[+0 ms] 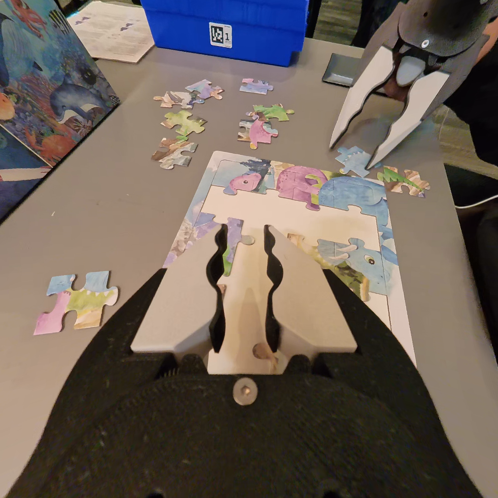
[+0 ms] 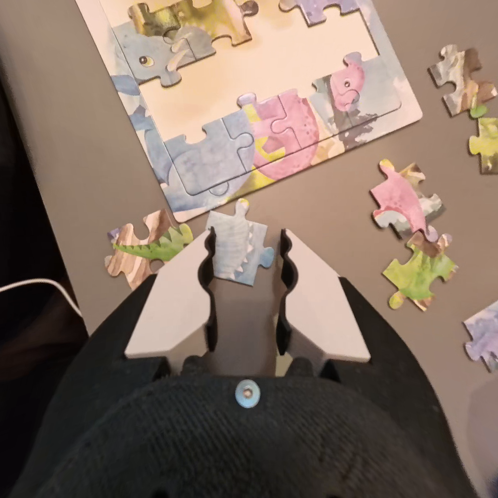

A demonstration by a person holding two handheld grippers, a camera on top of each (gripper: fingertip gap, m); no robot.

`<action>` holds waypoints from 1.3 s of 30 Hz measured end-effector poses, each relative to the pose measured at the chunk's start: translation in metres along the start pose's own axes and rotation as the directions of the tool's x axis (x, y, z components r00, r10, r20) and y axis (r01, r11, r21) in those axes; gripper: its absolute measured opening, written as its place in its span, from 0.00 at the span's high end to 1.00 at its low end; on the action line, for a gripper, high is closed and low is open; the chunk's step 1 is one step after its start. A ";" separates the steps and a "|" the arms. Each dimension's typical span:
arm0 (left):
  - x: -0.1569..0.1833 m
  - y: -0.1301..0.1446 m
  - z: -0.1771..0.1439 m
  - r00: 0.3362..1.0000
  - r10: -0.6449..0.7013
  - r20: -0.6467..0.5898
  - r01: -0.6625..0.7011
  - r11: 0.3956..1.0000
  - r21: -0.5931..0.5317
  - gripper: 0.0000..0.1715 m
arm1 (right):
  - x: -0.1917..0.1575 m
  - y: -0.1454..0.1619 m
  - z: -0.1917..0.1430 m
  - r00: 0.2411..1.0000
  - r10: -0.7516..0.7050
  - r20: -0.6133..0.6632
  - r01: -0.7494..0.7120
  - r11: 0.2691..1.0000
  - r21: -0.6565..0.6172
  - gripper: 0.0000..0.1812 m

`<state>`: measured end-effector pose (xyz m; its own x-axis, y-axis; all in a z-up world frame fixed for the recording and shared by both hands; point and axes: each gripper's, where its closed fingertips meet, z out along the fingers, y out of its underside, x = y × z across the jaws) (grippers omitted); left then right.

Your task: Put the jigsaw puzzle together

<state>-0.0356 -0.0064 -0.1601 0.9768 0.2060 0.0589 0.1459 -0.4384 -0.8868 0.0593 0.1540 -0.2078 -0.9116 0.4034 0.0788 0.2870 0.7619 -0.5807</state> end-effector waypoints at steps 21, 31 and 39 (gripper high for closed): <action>-0.005 -0.006 -0.006 0.999 0.008 0.041 -0.009 1.000 0.021 0.87 | 0.053 0.039 -0.031 0.907 0.327 -0.265 -0.313 0.945 0.097 0.72; -0.005 -0.003 -0.004 0.999 0.015 0.045 -0.015 1.000 0.007 0.87 | 0.031 0.046 -0.028 0.913 0.336 -0.231 -0.337 0.941 0.036 0.80; -0.005 -0.003 -0.004 0.999 0.014 0.043 -0.015 1.000 0.011 0.87 | -0.010 0.027 -0.018 0.958 0.284 -0.029 -0.284 0.959 0.028 0.80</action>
<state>-0.0403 -0.0097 -0.1554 0.9710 0.2376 0.0263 0.1297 -0.4314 -0.8928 0.0814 0.1799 -0.2096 -0.7837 0.6176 -0.0665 0.5254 0.6019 -0.6014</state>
